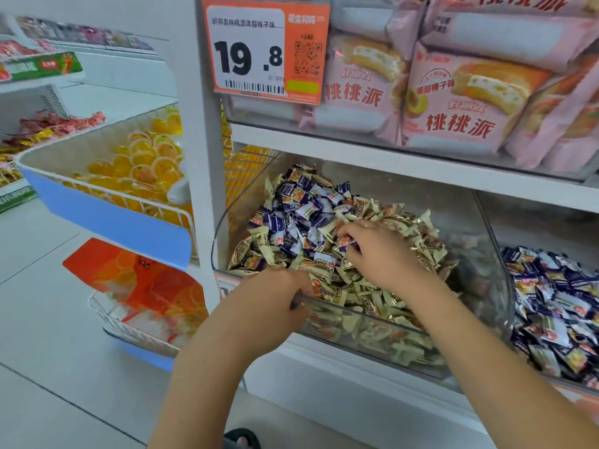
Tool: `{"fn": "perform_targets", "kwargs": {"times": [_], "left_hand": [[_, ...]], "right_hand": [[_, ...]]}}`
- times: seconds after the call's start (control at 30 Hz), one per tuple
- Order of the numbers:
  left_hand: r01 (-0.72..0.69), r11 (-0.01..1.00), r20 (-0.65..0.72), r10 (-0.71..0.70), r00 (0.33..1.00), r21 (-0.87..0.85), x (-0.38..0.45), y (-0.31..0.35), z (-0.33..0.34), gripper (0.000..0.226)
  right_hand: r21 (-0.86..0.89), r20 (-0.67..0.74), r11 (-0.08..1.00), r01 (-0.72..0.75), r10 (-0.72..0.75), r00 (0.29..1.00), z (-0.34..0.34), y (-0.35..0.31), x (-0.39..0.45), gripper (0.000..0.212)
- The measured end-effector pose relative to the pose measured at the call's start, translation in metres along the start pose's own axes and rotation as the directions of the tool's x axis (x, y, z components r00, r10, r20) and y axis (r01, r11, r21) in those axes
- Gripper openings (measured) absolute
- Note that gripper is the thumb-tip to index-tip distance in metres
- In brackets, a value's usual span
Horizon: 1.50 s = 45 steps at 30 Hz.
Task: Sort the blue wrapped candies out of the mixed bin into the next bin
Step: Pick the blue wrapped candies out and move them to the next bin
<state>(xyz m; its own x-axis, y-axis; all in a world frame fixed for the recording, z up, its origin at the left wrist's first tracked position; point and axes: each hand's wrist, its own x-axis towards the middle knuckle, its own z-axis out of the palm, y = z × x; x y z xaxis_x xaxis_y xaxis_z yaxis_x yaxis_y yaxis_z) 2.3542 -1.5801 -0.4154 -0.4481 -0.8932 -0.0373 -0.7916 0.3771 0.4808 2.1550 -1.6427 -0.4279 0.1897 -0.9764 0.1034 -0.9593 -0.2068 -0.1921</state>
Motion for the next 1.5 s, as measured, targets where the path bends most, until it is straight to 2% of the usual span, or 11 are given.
{"fn": "perform_targets", "kwargs": {"times": [0.13,0.37,0.53,0.6,0.7,0.8,0.97,1.03,1.27,1.43,1.5], "left_hand": [[-0.001,0.999,0.009,0.000,1.000,0.045,0.000,0.004,-0.001,0.017],[-0.031,0.997,0.024,0.029,0.999,0.072,-0.005,0.003,-0.002,0.027],[-0.030,0.996,0.029,0.028,0.999,0.080,-0.002,0.001,0.000,0.028],[-0.033,0.996,0.028,0.031,0.999,0.080,-0.002,0.000,0.001,0.026],[-0.034,0.996,0.028,0.032,0.999,0.083,-0.002,-0.001,0.001,0.027],[-0.033,0.996,0.024,0.031,0.999,0.083,-0.002,-0.001,0.003,0.028],[-0.033,0.991,0.035,0.028,0.999,0.127,0.000,0.000,0.004,0.034],[-0.037,0.988,0.048,0.030,0.998,0.150,0.002,0.000,0.003,0.032],[-0.040,0.988,0.065,0.031,0.997,0.148,0.003,0.004,0.002,0.020],[-0.028,0.985,0.070,0.016,0.997,0.173,0.003,0.009,0.002,0.019],[-0.018,0.984,0.073,0.005,0.997,0.176,0.002,0.010,0.002,0.020]], "right_hand": [[-0.147,0.173,0.987,-0.065,0.090,0.981,0.008,-0.003,0.009,0.059],[-0.211,0.232,0.977,-0.032,0.082,0.969,-0.003,-0.008,0.017,0.023],[-0.161,0.141,0.984,-0.075,0.098,0.985,-0.004,-0.012,0.015,0.034],[-0.060,0.131,0.994,-0.094,0.101,0.986,-0.007,-0.008,0.015,0.028],[0.266,0.156,0.942,-0.206,0.168,0.973,-0.018,-0.001,0.014,0.022],[0.480,0.212,0.832,-0.280,0.199,0.957,-0.029,0.002,0.009,0.032],[0.765,0.300,0.546,-0.342,0.168,0.939,-0.040,0.002,0.004,0.031],[0.785,0.243,0.541,-0.302,0.180,0.953,-0.046,0.003,0.001,0.024],[0.564,-0.077,0.799,-0.208,0.302,0.950,-0.069,0.029,-0.062,0.021],[0.536,-0.327,0.837,-0.113,0.329,0.886,-0.082,0.045,-0.112,0.022],[0.522,-0.349,0.838,-0.156,0.377,0.858,-0.083,0.059,-0.128,0.022]]}}
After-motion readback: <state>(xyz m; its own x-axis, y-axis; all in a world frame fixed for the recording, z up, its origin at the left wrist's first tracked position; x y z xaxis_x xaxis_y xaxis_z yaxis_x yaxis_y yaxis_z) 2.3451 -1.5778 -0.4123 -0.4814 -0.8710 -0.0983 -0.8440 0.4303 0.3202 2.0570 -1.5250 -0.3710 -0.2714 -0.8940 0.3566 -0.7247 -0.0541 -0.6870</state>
